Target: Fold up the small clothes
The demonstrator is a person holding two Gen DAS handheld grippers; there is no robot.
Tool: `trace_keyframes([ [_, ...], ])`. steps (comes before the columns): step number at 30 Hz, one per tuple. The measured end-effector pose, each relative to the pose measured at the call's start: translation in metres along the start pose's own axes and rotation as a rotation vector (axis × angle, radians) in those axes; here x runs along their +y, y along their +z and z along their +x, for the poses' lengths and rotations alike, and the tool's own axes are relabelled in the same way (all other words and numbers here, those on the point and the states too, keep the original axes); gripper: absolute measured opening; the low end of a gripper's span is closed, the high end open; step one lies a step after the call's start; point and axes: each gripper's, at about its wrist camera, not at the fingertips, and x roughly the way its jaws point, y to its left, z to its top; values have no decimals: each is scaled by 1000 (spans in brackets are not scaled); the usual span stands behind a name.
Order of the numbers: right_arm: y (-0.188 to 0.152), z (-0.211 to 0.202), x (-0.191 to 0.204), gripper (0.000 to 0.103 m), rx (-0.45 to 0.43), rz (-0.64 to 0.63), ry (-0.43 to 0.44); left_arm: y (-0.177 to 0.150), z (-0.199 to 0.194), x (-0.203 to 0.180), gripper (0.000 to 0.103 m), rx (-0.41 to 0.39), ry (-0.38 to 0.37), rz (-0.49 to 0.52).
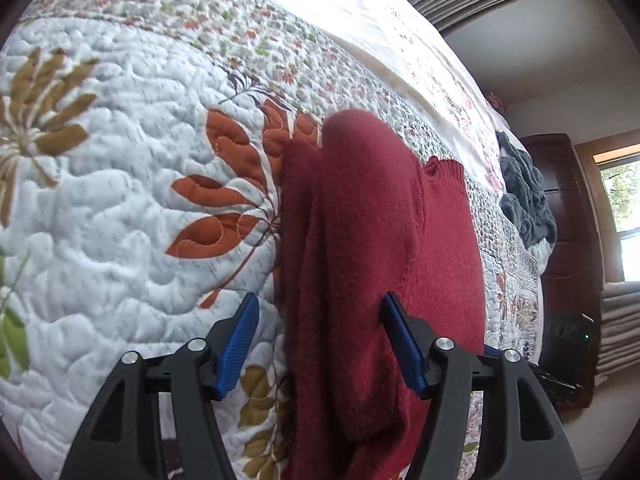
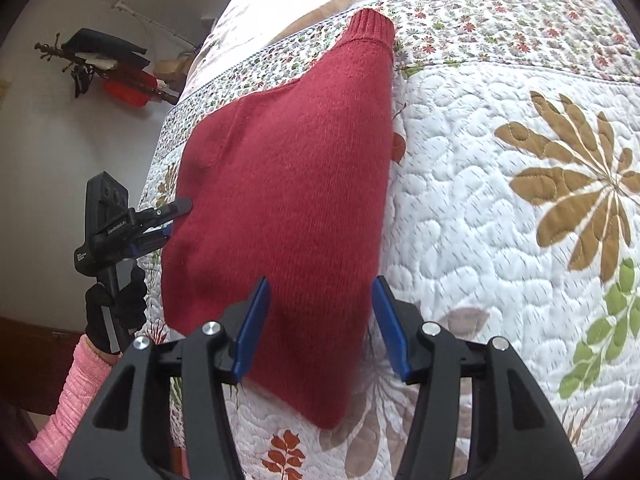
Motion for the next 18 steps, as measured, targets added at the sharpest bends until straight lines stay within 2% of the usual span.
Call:
trace_keyframes([
  [5, 7, 4, 3, 56, -1, -3, -4, 4, 10, -3, 64, 22, -65, -4],
  [9, 14, 9, 4, 61, 2, -3, -6, 6, 26, -8, 66, 53, -77, 7],
  [14, 23, 21, 0, 66, 13, 17, 11, 8, 32, -3, 66, 58, -131, -5],
  [17, 26, 28, -3, 69, 21, 32, 23, 7, 36, -13, 66, 83, -171, 32],
  [18, 27, 30, -4, 70, 23, 37, 26, 6, 40, -18, 66, 91, -160, 58],
])
